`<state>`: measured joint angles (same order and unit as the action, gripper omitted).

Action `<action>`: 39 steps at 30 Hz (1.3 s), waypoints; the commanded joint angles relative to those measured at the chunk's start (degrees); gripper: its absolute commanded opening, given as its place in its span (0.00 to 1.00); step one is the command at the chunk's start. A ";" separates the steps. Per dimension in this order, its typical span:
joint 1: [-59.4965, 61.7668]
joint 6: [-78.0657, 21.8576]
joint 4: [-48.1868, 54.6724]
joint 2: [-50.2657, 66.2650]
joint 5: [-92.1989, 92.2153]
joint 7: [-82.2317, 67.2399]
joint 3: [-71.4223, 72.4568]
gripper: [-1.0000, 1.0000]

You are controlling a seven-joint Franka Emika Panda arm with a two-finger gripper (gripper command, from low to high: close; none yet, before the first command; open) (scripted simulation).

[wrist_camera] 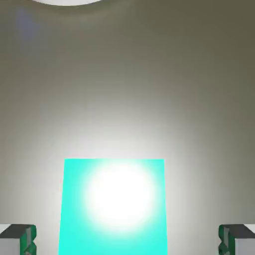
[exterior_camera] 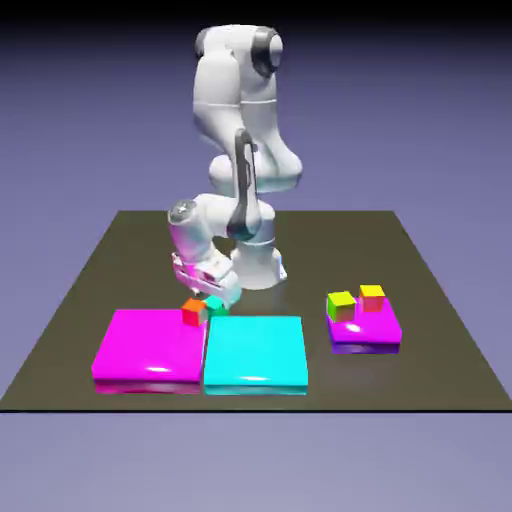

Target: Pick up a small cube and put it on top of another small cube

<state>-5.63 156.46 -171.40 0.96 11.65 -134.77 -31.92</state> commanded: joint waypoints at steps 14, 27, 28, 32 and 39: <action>1.46 1.42 0.08 1.97 3.79 -2.57 2.45 0.00; -8.32 -10.74 -0.63 -14.89 -28.58 19.38 -18.50 0.00; -9.71 -11.78 -0.06 -15.54 -29.25 20.66 -18.63 0.00; -18.02 -16.32 4.89 -15.33 -24.07 24.07 -12.69 0.00; -32.55 -24.27 13.55 -14.96 -14.99 30.03 -2.31 0.00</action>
<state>-38.17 132.16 -157.86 -14.00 -3.51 -104.64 -34.22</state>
